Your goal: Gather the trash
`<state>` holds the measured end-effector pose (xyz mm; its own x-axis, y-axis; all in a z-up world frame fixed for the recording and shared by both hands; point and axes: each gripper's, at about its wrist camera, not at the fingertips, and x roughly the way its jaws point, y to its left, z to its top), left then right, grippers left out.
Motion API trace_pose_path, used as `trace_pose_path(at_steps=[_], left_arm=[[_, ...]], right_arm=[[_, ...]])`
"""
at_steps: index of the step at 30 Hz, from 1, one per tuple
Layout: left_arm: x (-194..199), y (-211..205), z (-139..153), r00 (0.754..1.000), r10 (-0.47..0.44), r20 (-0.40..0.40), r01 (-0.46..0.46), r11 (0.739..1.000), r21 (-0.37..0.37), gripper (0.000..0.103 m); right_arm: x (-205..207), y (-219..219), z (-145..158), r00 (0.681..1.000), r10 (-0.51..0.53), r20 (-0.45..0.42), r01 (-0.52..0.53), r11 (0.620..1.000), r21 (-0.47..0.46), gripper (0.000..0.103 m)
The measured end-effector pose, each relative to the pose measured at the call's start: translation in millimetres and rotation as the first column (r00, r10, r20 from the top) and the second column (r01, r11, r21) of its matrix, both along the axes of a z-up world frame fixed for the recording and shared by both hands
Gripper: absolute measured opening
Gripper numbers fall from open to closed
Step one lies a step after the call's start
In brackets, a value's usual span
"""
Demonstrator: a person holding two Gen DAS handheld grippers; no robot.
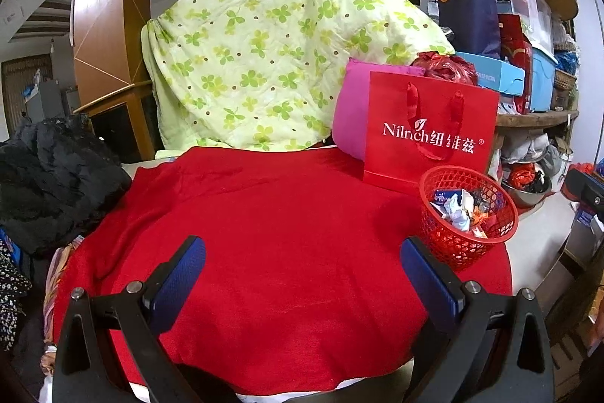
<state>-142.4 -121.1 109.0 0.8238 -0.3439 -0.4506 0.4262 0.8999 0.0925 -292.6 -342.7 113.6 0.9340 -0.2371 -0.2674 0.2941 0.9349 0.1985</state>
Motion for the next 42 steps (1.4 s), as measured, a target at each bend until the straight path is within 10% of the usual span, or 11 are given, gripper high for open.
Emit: trace_pose_path(at_steps=[42], left_arm=[[-3.1, 7.5, -5.6, 0.995, 0.085, 0.051, -0.089, 0.993, 0.079, 0.102]], right_arm=[[32.6, 33.6, -14.2, 0.996, 0.06, -0.073, -0.061, 0.998, -0.012, 0.08]])
